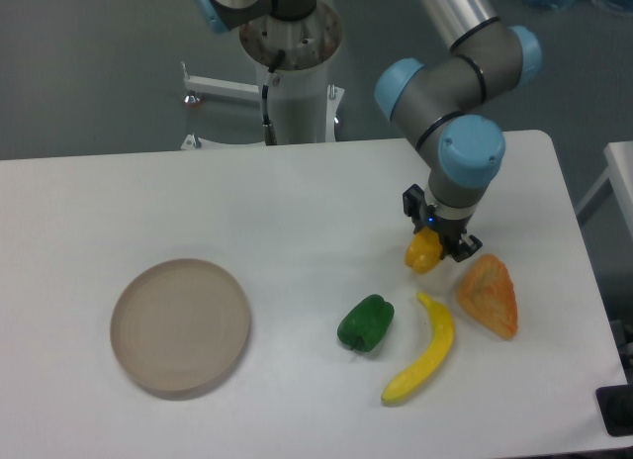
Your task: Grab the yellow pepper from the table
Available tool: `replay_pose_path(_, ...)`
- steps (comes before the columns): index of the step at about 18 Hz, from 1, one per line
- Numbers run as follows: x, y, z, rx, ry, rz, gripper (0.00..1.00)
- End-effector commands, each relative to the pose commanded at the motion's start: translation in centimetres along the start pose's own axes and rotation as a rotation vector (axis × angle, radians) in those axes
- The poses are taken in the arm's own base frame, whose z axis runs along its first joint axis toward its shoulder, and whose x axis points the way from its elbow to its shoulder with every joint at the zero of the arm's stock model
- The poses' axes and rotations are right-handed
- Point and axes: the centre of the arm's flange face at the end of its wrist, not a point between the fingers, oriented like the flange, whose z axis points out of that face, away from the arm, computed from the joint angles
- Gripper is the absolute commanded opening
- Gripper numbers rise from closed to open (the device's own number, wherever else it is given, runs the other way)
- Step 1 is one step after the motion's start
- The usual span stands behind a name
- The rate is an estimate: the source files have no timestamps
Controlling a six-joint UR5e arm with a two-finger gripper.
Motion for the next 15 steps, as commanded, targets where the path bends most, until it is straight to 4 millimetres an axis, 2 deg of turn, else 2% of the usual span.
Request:
replay_pose_path(3,-0.8,-0.9,-1.7,0.080,-0.024,-0.016,0.55)
replay_pose_path(6,-1.4,0.3,-2.3,0.096,-0.034,-0.040,0.55)
replay_pose_path(15,-1.5,0.4,-2.2,0.101,-0.035,-0.053,0.55)
